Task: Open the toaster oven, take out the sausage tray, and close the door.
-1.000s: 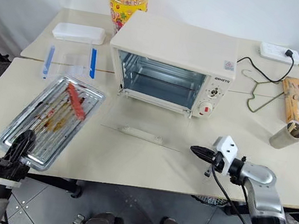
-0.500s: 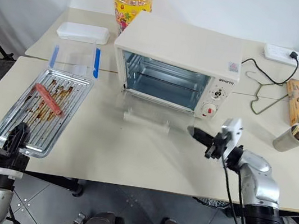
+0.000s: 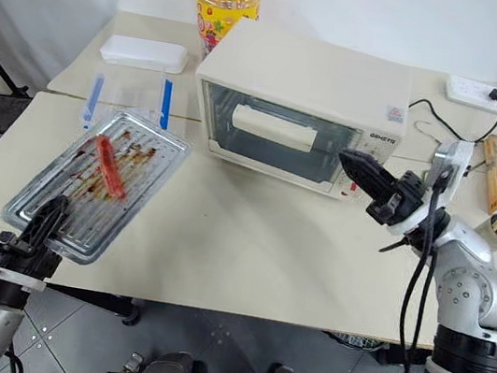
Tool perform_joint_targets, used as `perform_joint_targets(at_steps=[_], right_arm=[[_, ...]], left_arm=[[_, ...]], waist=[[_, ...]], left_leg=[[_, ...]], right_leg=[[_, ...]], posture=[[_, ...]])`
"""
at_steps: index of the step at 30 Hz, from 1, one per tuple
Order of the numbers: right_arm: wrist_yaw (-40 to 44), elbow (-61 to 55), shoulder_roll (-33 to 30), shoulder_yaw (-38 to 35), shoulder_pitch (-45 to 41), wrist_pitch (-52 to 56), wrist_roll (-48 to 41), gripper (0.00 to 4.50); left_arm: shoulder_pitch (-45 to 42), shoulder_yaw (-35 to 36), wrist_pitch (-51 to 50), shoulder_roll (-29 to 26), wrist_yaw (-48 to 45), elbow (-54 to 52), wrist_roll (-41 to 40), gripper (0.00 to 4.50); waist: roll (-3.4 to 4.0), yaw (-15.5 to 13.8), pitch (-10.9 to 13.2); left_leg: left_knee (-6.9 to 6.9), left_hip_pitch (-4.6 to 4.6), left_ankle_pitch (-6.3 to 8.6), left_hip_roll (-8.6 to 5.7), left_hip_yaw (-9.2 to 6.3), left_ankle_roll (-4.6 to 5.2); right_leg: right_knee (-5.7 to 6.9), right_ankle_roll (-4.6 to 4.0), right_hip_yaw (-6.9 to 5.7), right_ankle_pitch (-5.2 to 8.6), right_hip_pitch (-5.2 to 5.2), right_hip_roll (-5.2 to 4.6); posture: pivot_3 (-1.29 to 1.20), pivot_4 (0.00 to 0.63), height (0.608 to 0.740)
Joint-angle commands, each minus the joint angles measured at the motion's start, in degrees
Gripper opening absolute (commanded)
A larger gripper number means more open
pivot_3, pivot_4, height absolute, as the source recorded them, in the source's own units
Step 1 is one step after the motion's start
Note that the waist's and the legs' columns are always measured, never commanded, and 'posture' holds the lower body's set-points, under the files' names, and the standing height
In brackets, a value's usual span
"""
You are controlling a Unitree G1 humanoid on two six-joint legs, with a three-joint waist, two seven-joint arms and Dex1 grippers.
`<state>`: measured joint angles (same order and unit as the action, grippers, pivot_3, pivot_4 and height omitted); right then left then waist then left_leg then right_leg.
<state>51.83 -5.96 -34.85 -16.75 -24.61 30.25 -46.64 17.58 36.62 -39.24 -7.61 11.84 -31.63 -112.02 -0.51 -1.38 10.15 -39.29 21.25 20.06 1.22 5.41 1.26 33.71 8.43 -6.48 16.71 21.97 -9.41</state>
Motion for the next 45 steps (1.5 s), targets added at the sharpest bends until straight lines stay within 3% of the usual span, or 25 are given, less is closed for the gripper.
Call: perform_joint_targets(at_steps=[1, 5, 10, 15, 22, 28, 36, 39, 45], right_arm=[[4.71, -5.13, -4.77, -0.40, 4.58, -4.15, 4.01, 1.57], [8.40, -8.51, -9.53, -0.83, 12.83, -8.13, 8.78, 2.87], [10.30, -11.54, -9.99, -7.32, 23.61, -12.26, 8.56, 4.48], [10.21, -14.80, -9.47, -13.99, 33.43, -12.48, 7.89, 4.48], [7.64, -21.99, -6.86, -20.61, 44.56, -12.05, 7.12, 4.48], [5.42, -26.82, -5.00, -23.89, 50.76, -11.69, 6.05, 4.48], [4.59, -29.02, -4.77, -25.11, 54.35, -11.81, 5.52, 4.48], [5.16, -28.86, -5.07, -25.10, 55.01, -12.09, 5.54, 4.50], [6.22, -28.31, -5.34, -24.19, 55.02, -12.85, 5.55, 4.50]], left_arm=[[-1.11, -2.08, -6.08, -3.81, -4.32, 2.46, -0.98, 0.00], [-6.02, -3.61, -16.34, -11.32, -8.88, 11.92, -0.98, 0.00], [-19.32, -7.70, -28.62, -19.40, -11.12, 27.95, -0.98, 0.00], [-29.73, -16.38, -36.06, -21.89, -10.34, 38.55, -0.98, 0.00], [-40.05, -27.06, -37.46, -21.31, -5.54, 48.35, -0.14, 0.00], [-46.73, -31.08, -38.26, -18.45, -6.75, 52.83, 8.58, 0.00], [-53.00, -32.36, -36.03, -13.59, -13.49, 54.81, 26.40, 0.00], [-53.68, -31.72, -35.90, -12.68, -15.82, 54.17, 31.21, 0.63], [-52.70, -30.68, -36.76, -12.95, -21.03, 49.68, 37.03, 2.52]], waist=[[0.02, -0.08, 0.00], [0.03, -0.10, -0.01], [0.03, -0.19, -0.01], [0.03, -0.11, 0.00], [0.03, -0.31, 0.00], [0.06, -1.48, -0.03], [0.21, -2.60, -0.12], [0.21, -2.68, -0.12], [0.20, -2.32, -0.11]], left_leg=[[0.00, 0.00, 0.00, -0.05, 0.00, 0.00], [0.00, -0.02, -0.01, -0.07, -0.02, 0.01], [0.00, -0.05, -0.05, -0.07, 0.00, -0.01], [0.07, -0.07, -0.04, -0.11, -0.01, -0.02], [0.11, -0.12, -0.12, -0.09, -0.01, -0.14], [0.10, -0.13, -0.14, -0.21, -0.02, -0.13], [0.10, -0.16, -0.15, -0.29, -0.05, -0.12], [0.11, -0.15, -0.14, -0.29, -0.05, -0.12], [0.12, -0.12, -0.14, -0.26, -0.06, -0.11]], right_leg=[[0.01, 0.00, 0.01, 0.00, 0.01, -0.01], [0.05, 0.00, -0.01, 0.00, 0.00, 0.01], [0.07, 0.01, 0.00, 0.00, 0.00, 0.03], [0.09, 0.02, 0.01, -0.01, 0.00, 0.01], [0.11, 0.04, 0.04, -0.02, 0.01, 0.02], [0.06, 0.12, 0.13, -0.06, -0.05, -0.04], [-0.01, 0.14, 0.13, -0.07, -0.15, -0.06], [-0.05, 0.15, 0.12, -0.08, -0.15, -0.06], [-0.05, 0.16, 0.09, -0.08, -0.11, -0.06]], posture=[[0.00, 0.150, 0.740], [0.00, 0.150, 0.740], [0.00, 0.150, 0.740], [0.00, 0.150, 0.740], [0.00, 0.150, 0.740], [0.00, 0.150, 0.740], [0.00, 0.150, 0.740], [0.00, 0.150, 0.740], [0.00, 0.150, 0.740]])
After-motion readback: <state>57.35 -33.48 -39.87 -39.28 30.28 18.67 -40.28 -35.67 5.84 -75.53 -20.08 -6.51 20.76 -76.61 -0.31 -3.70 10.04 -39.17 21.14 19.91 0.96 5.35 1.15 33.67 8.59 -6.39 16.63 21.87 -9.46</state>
